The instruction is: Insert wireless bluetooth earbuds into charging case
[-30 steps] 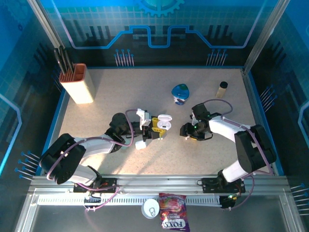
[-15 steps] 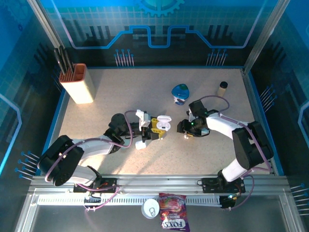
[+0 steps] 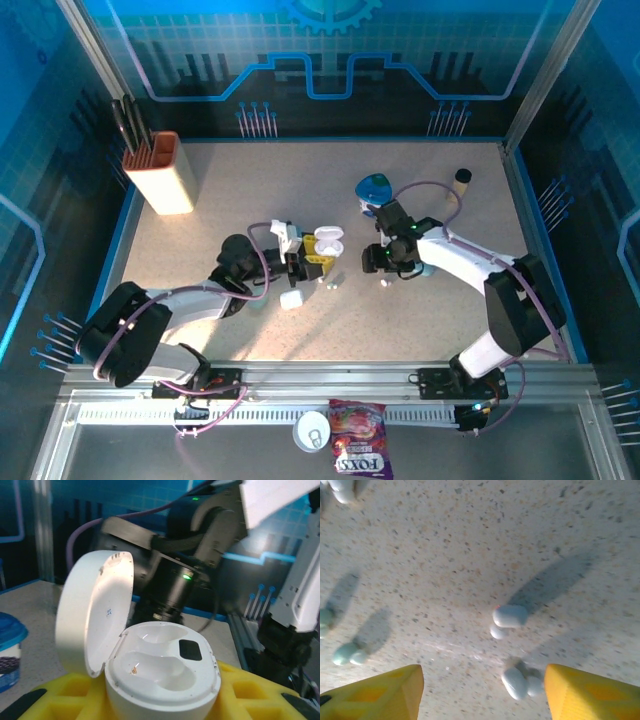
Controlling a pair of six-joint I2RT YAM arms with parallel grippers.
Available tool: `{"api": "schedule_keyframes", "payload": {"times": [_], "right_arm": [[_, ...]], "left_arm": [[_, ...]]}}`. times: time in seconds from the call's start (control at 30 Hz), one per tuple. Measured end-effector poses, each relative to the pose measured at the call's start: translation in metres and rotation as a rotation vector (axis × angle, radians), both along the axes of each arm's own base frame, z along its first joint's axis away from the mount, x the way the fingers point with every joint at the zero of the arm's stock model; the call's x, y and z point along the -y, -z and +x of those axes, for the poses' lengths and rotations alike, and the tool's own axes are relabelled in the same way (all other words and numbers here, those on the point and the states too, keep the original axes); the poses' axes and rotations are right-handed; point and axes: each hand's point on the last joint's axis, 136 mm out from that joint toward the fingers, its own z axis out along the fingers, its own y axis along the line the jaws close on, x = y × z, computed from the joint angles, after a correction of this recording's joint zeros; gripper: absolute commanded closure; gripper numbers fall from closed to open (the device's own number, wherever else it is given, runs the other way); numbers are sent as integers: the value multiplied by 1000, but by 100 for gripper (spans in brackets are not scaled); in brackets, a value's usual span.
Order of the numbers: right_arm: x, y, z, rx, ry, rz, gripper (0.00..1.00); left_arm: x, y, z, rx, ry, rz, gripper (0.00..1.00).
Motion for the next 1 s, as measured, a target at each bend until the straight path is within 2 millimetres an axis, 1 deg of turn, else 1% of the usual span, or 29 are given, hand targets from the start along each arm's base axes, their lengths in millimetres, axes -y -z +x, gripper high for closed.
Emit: {"api": "schedule_keyframes", "payload": {"times": [0.1, 0.17, 0.3, 0.43, 0.63, 1.0], "right_arm": [[4, -5, -7, 26, -63, -149, 33], [5, -3, -11, 35, -116, -248, 34], [8, 10, -22, 7, -229, -459, 40], [7, 22, -26, -30, -316, -620, 47], [11, 28, -26, -58, -356, -724, 57], [9, 33, -23, -81, -362, -749, 63]], "left_arm": [[-14, -7, 13, -11, -79, -27, 61], [-24, -11, 22, -10, -137, -41, 61], [-39, -20, 34, 0, -220, -59, 61], [-44, -23, 38, 5, -248, -66, 61], [-44, -20, 39, -7, -251, -60, 61], [-44, -18, 39, -26, -249, -59, 61]]}}
